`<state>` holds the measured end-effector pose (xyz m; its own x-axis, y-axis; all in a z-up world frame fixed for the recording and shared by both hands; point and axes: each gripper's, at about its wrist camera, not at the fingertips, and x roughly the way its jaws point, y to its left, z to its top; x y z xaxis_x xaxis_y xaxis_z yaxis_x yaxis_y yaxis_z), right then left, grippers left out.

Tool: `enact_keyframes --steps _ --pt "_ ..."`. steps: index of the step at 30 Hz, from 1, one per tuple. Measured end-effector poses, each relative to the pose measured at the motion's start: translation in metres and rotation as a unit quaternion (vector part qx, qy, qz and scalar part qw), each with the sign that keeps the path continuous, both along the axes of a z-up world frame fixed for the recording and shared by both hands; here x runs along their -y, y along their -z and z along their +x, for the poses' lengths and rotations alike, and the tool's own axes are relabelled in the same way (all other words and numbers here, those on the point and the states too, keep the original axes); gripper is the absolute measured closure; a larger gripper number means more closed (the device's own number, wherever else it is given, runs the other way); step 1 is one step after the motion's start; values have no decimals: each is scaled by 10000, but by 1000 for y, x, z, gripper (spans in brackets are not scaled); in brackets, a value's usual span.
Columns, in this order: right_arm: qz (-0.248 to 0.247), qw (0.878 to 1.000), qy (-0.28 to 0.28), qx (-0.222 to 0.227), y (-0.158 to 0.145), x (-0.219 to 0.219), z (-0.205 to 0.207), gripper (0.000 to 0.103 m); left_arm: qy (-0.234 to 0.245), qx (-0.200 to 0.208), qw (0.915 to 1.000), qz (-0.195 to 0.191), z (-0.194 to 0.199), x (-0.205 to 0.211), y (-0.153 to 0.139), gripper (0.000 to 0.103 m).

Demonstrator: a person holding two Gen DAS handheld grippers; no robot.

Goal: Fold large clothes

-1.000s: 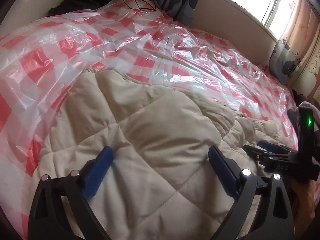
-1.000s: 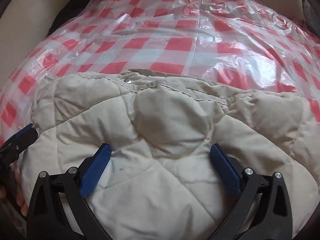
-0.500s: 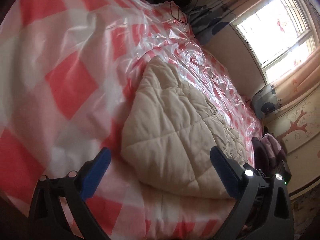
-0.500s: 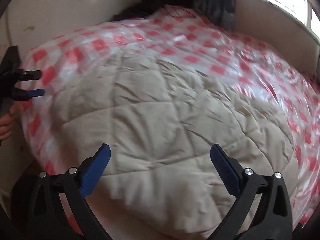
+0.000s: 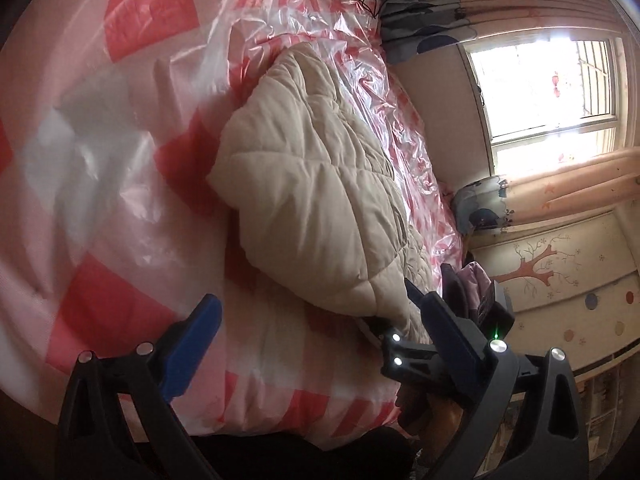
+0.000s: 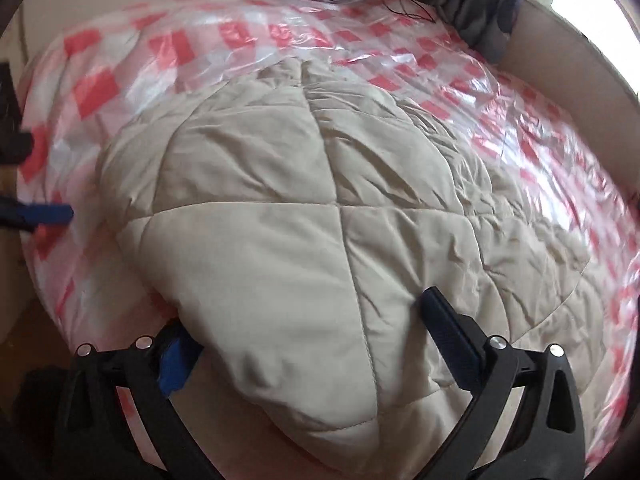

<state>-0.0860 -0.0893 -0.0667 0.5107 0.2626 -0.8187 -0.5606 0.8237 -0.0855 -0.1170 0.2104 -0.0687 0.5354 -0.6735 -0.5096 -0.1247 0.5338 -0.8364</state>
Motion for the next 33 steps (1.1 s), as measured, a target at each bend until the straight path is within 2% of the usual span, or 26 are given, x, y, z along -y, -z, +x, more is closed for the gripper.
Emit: enact_keyframes --steps 2,6,9,12,13,15,17,18,19,20,21,23,25,27,29,31,33 --pt "274 9995 99 -123 -4 7 5 6 -7 -7 9998 -191 7 7 5 8" --pt "520 9983 142 -211 -11 13 9 6 -56 -18 9993 -380 32 25 14 8" --pt "598 9978 76 -290 -14 16 8 6 -214 -200 9992 -262 57 38 28 8" --pt "619 9969 -252 -410 -21 25 -2 6 -522 -258 9983 -48 73 43 26 8" --pt "744 9963 -250 -362 -26 37 -4 6 -653 -204 9976 -99 71 44 22 8" --pt "1115 9936 93 -178 -39 76 -8 6 -759 129 9970 -75 66 44 11 8" --pt "1261 9895 713 16 -41 122 -7 6 -717 352 9967 108 62 48 9 7" --pt "1095 9881 1078 26 -35 142 -3 6 -645 320 9969 323 63 52 12 7" --pt "741 9869 1416 -233 -17 160 6 6 -584 236 9968 499 67 55 17 7" --pt "711 9859 1326 -735 3 171 15 6 -563 169 9966 577 68 57 23 8" --pt "808 9869 1148 -793 7 176 15 7 -608 205 9962 596 66 58 22 8" --pt "726 9888 1133 -641 -8 172 11 7 -699 460 9954 464 61 56 12 8" --pt "1050 9890 1012 -262 -33 166 12 7 -792 596 9943 406 56 52 12 8" --pt "1043 9876 1171 93 -52 157 32 7 -856 560 9938 445 59 53 18 8" --pt "873 9863 1392 154 -56 146 72 7 -974 684 9918 475 56 54 21 8" --pt "704 9849 1579 102 -47 135 117 7 -1042 857 9894 545 49 57 19 8" --pt "379 9815 1876 -104 -24 128 164 7 -1085 997 9869 650 45 61 16 8"
